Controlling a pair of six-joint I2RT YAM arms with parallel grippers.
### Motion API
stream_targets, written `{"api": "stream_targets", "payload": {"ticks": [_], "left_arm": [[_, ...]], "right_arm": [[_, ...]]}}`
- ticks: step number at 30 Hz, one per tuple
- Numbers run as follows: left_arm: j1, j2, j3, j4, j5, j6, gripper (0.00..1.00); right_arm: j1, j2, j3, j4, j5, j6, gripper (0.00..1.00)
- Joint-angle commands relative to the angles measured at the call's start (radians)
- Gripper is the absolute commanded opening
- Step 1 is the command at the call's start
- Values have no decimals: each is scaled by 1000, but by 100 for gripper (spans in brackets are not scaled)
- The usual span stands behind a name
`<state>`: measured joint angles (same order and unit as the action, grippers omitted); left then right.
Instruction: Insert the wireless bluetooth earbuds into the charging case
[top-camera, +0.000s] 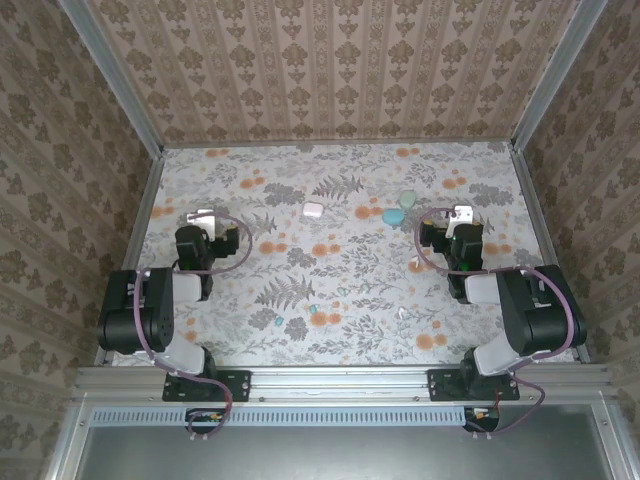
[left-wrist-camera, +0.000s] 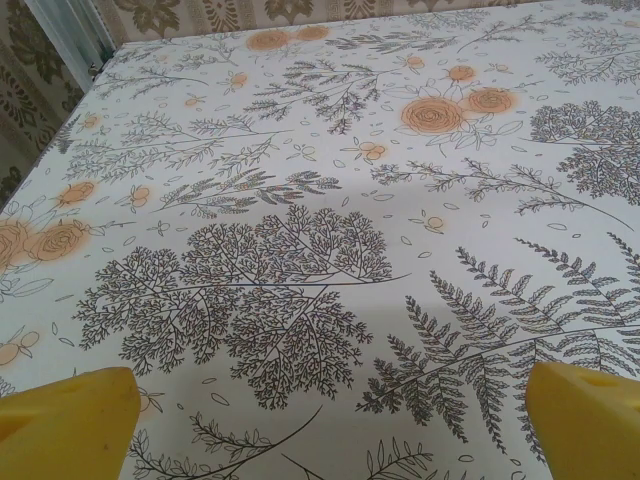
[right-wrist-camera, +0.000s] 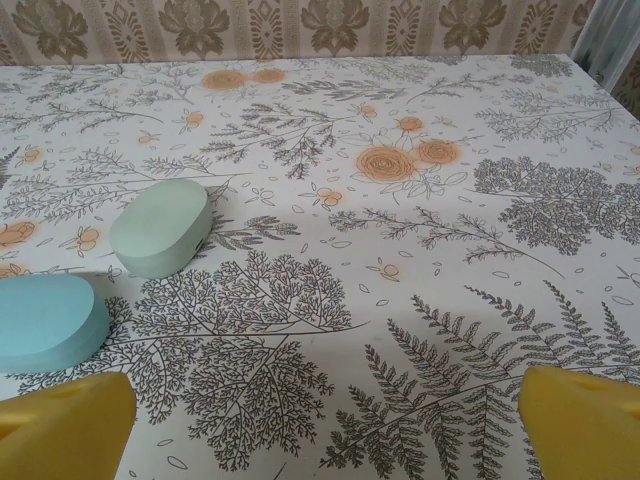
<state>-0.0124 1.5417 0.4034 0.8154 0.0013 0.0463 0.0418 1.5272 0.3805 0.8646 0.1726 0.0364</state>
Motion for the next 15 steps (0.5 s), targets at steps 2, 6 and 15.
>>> {"api": "stream_targets", "payload": {"ticks": [2, 6, 15], "left_arm": [[0, -9, 8, 19, 11, 10, 100], [1, -8, 7, 19, 11, 10, 100], [6, -9, 8, 19, 23, 7, 100]], "right_arm": [[-5, 2, 20, 4, -15, 7, 100], [-5, 3, 20, 4, -15, 6, 100], [-6, 4, 23, -2, -19, 8, 100]]}}
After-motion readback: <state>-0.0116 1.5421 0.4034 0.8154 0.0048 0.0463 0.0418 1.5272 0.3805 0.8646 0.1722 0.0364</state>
